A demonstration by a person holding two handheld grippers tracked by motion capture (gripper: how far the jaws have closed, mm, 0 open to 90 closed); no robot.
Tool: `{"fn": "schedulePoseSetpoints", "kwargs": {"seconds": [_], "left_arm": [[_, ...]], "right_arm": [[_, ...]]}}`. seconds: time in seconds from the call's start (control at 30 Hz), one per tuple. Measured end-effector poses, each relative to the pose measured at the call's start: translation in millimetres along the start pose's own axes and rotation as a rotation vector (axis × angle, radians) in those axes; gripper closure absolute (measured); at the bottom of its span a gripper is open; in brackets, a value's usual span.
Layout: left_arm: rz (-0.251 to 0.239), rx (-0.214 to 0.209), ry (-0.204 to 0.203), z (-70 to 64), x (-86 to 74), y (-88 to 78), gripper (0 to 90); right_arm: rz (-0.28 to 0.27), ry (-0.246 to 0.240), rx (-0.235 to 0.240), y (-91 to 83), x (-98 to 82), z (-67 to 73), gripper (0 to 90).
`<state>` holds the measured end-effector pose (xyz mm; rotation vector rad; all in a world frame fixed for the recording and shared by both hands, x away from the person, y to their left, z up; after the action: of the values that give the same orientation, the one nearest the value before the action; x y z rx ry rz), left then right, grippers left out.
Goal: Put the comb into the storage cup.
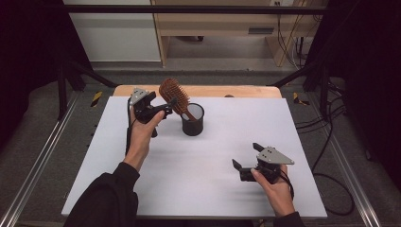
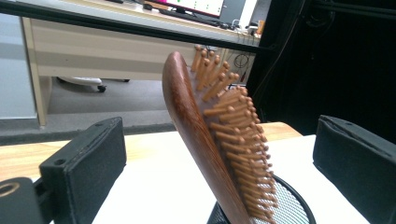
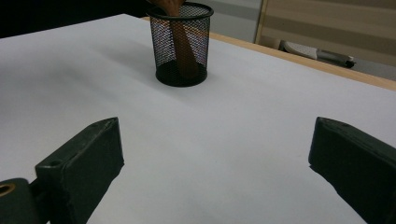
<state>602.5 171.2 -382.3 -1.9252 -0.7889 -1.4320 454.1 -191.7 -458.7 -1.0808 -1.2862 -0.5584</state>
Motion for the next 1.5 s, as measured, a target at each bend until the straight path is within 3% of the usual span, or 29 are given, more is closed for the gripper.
{"fn": "schedulePoseSetpoints", "kwargs": {"seconds": [0.2, 0.4, 0.8, 1.03, 1.5], "left_arm": [[0.008, 0.002, 0.013, -3.2, -3.6, -4.6, 2.8], [0.02, 0.019, 0.068, -10.4, -9.2, -15.5, 2.8], [0.016, 0.011, 0.084, -15.0, -9.3, -43.2, 2.7], [0.032, 0.019, 0.149, -18.9, -9.0, -60.3, 2.7], [-0.005, 0.036, 0.145, -21.9, -6.6, -83.7, 2.5]], "right_arm": [[-0.002, 0.001, 0.002, 0.1, 0.2, 0.4, 3.3], [0.008, 0.008, -0.003, 2.1, -0.3, -1.5, 4.1], [0.004, 0.009, -0.001, -0.4, 0.5, -0.2, 3.5], [0.01, 0.014, -0.008, -0.1, 0.4, -0.7, 3.6], [0.01, 0.02, -0.006, -1.1, -0.1, -1.1, 3.4]]}}
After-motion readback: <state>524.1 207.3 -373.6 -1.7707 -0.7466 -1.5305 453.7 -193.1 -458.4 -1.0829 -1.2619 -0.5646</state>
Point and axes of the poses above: each handheld gripper's, and its own axes: y roughly forward along the jaws, x roughly out of its top, z roughly to its left, the point moved 2 cm from there along y, roughly forward along the jaws, and after that the axes turned 8 degrees about -x, right-handed, at the moved point
